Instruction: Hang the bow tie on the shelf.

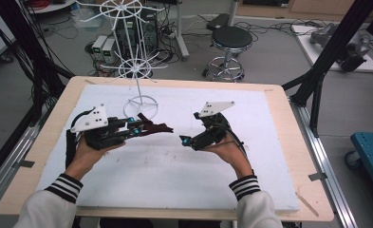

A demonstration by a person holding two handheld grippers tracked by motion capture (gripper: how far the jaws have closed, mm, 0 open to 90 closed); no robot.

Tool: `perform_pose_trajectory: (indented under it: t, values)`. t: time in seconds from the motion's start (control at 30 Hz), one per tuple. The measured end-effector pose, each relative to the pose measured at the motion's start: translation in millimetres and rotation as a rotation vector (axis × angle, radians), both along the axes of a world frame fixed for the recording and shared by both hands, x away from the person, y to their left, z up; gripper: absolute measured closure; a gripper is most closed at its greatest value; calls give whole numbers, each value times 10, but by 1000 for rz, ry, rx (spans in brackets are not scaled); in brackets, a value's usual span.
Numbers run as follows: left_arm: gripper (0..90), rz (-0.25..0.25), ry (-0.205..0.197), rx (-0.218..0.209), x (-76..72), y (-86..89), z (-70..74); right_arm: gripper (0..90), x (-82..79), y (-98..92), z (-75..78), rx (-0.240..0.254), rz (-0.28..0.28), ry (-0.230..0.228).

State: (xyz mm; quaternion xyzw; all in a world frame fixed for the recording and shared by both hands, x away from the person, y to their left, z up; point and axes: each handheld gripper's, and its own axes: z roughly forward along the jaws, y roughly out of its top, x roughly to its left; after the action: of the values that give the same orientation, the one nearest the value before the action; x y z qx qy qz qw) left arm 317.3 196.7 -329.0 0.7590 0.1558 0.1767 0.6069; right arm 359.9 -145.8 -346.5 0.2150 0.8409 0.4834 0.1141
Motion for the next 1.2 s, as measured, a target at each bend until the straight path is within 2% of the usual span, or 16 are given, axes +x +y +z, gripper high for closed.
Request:
perform_pose_trajectory:
  t: [0.2, 0.37, 0.53, 0.6, 0.67, 0.83, 1.0, 1.07, 1.2]
  values:
    - [798, 21, 19, -36, 55, 98, 18, 7, -122, -187, 27, 31, -60, -39]
    - [798, 33, 32, -55, 106, 140, 86, 7, -227, -318, -15, 40, -109, -53]
    - [798, 56, 51, -78, 148, 190, 168, 7, -332, -429, -92, 33, -143, -69]
    - [798, 67, 62, -85, 164, 216, 206, 7, -363, -461, -95, 11, -159, -65]
    - [798, 84, 71, -84, 181, 241, 244, 7, -413, -503, -103, 41, -164, -87]
    - [798, 109, 80, -79, 205, 275, 323, 7, -495, -605, -139, 62, -198, -107]
    - [797, 121, 93, -83, 227, 296, 384, 7, -584, -741, -205, 123, -226, -124]
    - [798, 128, 98, -71, 238, 304, 410, 7, -620, -797, -244, 136, -244, -131]
    - [797, 136, 105, -80, 257, 322, 443, 7, -686, -865, -303, 150, -269, -144]
